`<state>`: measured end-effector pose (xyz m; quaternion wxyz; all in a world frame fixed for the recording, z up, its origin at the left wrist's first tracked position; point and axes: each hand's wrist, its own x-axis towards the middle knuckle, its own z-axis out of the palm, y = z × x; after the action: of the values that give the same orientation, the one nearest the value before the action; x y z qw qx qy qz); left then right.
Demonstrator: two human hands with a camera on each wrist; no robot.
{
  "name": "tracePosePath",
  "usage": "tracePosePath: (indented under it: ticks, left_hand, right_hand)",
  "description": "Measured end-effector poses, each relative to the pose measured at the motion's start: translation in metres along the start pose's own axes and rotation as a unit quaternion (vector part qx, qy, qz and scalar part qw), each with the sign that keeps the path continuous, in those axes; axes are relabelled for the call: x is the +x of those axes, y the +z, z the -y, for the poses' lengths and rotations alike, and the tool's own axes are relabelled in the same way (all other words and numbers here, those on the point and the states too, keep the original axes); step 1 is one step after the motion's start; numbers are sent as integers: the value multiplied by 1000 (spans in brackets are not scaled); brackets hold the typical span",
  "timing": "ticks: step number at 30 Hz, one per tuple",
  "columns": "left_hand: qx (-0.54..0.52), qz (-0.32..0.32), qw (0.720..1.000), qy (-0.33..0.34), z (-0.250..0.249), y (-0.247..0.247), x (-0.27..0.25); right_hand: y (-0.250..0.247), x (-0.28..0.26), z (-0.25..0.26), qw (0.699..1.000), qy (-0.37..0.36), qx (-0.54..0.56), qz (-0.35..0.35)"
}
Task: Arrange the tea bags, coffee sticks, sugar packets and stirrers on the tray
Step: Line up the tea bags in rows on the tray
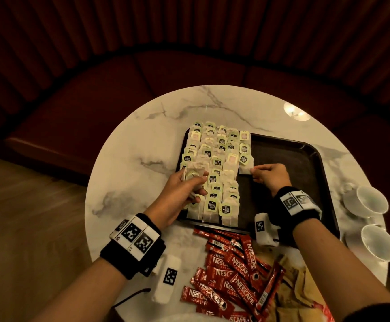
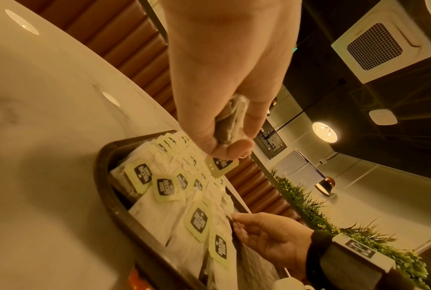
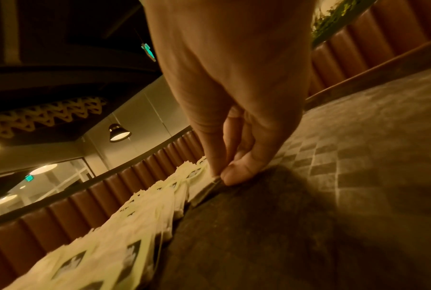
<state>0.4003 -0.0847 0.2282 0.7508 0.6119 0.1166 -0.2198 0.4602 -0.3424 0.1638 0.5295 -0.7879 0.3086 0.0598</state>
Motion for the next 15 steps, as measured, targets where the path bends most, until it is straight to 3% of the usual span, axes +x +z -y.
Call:
tracePosePath:
  ticks: [15]
  left_hand:
    - [5,-12,1000,2,-3,2,0]
  right_hand:
    - [1,-7,7,997,-30,-74,-4]
